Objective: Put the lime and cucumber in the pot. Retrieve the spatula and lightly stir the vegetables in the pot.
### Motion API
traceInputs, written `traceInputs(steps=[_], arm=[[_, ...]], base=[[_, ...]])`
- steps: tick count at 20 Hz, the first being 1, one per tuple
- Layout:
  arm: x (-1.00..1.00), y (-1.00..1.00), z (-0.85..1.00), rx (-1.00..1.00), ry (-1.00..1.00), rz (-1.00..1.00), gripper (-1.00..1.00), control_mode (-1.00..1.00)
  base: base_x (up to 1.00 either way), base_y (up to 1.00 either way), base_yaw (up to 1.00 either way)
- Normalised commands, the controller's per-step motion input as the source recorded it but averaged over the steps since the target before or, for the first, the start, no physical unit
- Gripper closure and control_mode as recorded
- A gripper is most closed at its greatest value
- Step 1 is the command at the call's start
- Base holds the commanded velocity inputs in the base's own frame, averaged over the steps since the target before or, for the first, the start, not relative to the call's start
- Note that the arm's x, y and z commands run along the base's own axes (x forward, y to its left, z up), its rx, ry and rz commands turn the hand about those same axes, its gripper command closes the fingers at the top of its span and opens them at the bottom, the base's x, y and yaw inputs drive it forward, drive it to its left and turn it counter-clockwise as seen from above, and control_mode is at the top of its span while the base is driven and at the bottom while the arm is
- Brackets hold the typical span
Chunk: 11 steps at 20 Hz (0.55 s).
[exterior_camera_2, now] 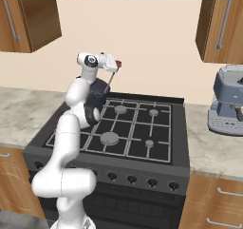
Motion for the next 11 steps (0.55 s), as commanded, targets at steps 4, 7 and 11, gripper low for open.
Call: traceInputs(steps=[4, 7, 11], arm=[[0.08, 0.29, 0.20, -0.06, 0.01, -0.07, 1.00, -1.00], [0.32, 0.27, 0.53, -0.02, 0.00, -0.10, 1.00, -1.00], [0.23, 0.32, 0.34, 0.00, 0.00, -0.09, 1.00, -1.00]], base=[[0.00, 0.00, 0.00], [0.00, 0.00, 0.00], [0.00, 0.00, 0.00]])
